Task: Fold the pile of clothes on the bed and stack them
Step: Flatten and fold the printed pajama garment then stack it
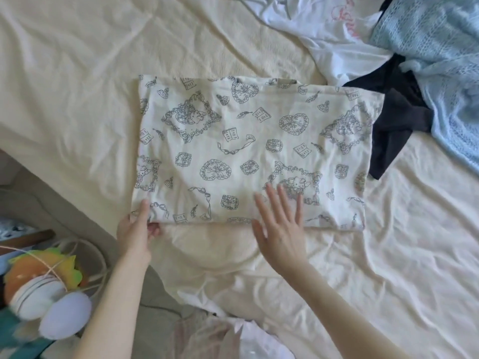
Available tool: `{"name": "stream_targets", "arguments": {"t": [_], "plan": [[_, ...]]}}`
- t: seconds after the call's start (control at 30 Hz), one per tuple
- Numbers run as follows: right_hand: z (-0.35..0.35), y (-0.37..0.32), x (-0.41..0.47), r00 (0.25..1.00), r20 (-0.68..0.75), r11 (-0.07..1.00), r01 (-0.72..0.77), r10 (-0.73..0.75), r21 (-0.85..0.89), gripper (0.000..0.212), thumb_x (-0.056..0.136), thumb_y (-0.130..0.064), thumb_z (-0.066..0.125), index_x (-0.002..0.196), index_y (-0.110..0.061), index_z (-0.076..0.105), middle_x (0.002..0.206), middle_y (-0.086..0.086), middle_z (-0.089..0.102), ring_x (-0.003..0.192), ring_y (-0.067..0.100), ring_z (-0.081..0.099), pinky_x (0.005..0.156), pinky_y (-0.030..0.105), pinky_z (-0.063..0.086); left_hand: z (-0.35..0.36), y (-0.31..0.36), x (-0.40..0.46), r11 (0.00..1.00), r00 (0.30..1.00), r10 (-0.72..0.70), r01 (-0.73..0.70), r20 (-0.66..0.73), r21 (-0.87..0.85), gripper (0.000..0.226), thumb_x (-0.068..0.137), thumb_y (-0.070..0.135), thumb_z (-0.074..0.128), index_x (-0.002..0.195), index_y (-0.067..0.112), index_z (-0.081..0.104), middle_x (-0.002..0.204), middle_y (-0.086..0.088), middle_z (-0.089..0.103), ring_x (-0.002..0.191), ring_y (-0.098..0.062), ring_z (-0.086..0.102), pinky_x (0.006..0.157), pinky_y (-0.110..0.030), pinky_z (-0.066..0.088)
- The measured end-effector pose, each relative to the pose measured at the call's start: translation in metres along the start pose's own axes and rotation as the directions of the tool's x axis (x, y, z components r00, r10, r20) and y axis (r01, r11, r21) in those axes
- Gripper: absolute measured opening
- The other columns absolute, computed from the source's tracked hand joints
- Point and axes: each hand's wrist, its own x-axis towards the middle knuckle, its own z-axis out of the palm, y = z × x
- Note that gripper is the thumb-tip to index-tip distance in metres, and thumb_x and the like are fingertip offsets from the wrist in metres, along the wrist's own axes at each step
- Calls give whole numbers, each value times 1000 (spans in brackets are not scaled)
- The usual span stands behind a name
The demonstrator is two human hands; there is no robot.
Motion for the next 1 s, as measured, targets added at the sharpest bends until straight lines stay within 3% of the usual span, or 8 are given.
{"name": "stream_targets", "arguments": {"t": [0.17,0.33,0.43,0.57,0.73,0.8,0.87,1.0], "plan": [[33,-4,16,984,166,996,-55,66,-66,53,97,-36,44,147,-19,34,156,10,24,145,29,17,114,56,2,-2,4,-4,897,950,-298,312,93,-312,10,91,21,60,85,15,56,93,-2,57,89,-15,55,77,-26,45],[37,3,24,950,302,994,-51,77,-95,56,100,-39,33,151,-23,17,160,5,3,147,24,0,114,50,-10,9,24,-41,956,1000,7,-9,-9,-294,7,95,13,52,102,13,56,113,-9,63,98,-21,64,93,-41,50],[14,6,28,935,340,955,-187,100,232,46,103,-32,31,148,-20,29,159,3,13,147,18,7,116,43,-1,29,41,-74,932,960,275,-280,-57,-229,3,95,13,53,95,15,50,111,-13,60,100,-23,62,88,-42,51],[-47,24,17,837,443,323,-536,320,780,40,101,-39,35,132,-18,50,135,0,55,123,15,51,107,39,39,85,61,-137,670,672,738,-740,55,55,19,93,16,56,82,15,40,73,8,50,64,-6,45,66,-18,38],[-100,92,-6,729,459,-327,-329,508,886,52,99,-49,30,125,-10,54,118,7,63,104,22,62,88,35,51,174,14,-215,137,177,791,-984,586,111,12,89,16,60,84,10,52,72,-2,60,63,-22,54,54,-27,33],[-104,117,-12,682,484,-358,-331,549,873,61,98,-54,29,131,-8,52,122,8,61,108,25,60,92,39,47,191,-23,-221,-32,55,587,-995,808,90,19,90,16,60,107,8,61,107,-10,66,98,-27,61,73,-32,43],[-101,133,-15,622,528,-319,-423,578,848,59,96,-54,36,127,-7,55,122,10,60,111,27,59,90,42,47,189,-51,-207,-179,111,339,-967,934,180,48,92,25,55,137,14,43,147,-9,39,139,-26,30,110,-41,22],[-87,147,-12,538,490,-58,-631,686,773,33,87,-28,66,110,-4,65,98,13,63,87,27,61,75,42,50,157,-60,-170,-270,164,453,-911,876,310,53,83,11,59,135,7,49,146,-19,37,138,-41,28,112,-56,20]]}}
